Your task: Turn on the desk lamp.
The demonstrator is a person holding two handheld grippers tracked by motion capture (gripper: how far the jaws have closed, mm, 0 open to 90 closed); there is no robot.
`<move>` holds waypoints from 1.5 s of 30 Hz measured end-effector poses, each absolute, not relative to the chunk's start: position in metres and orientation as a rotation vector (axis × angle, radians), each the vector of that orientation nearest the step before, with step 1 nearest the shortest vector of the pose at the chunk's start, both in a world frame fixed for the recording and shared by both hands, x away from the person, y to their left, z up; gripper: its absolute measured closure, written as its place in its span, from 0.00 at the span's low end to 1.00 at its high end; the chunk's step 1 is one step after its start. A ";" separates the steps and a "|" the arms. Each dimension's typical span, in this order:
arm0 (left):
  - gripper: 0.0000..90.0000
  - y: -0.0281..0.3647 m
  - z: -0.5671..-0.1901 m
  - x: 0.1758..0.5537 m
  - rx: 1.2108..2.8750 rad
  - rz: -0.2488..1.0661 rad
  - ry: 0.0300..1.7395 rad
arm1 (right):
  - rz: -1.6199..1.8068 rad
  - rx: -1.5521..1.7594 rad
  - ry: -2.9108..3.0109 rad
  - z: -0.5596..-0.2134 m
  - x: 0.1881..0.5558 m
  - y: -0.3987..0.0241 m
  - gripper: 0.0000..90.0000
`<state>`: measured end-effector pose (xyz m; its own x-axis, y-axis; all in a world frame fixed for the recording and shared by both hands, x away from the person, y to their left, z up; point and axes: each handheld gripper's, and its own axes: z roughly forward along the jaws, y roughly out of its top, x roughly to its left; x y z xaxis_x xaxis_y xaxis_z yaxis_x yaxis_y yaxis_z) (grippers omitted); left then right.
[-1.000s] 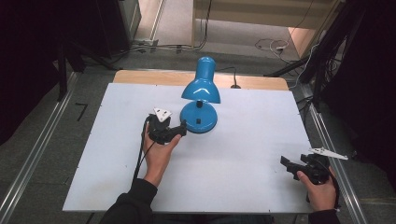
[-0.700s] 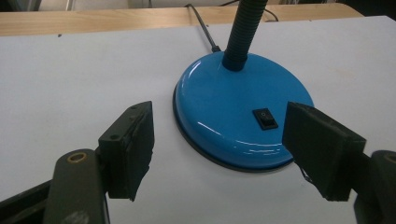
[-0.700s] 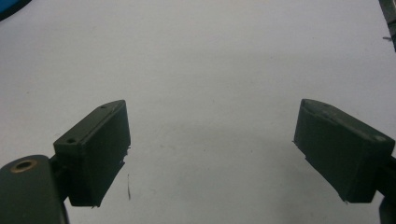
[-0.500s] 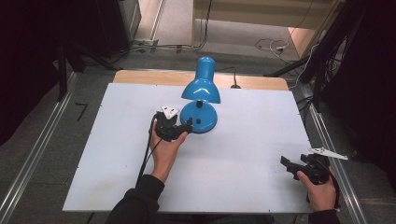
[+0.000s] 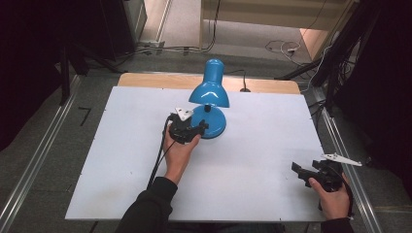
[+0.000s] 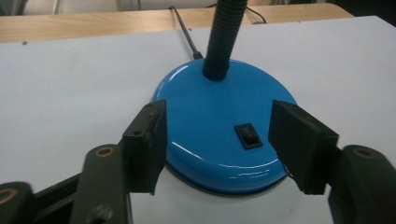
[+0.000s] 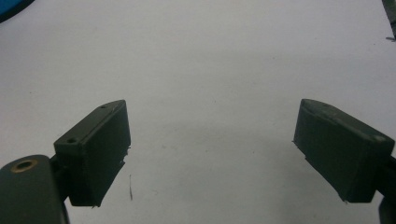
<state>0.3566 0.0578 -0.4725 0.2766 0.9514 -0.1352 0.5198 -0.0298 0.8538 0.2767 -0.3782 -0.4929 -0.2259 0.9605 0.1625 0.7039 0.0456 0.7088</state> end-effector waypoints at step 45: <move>1.00 0.028 -0.495 0.381 1.764 0.549 1.339 | 0.999 1.680 1.979 -0.494 0.278 -0.381 0.11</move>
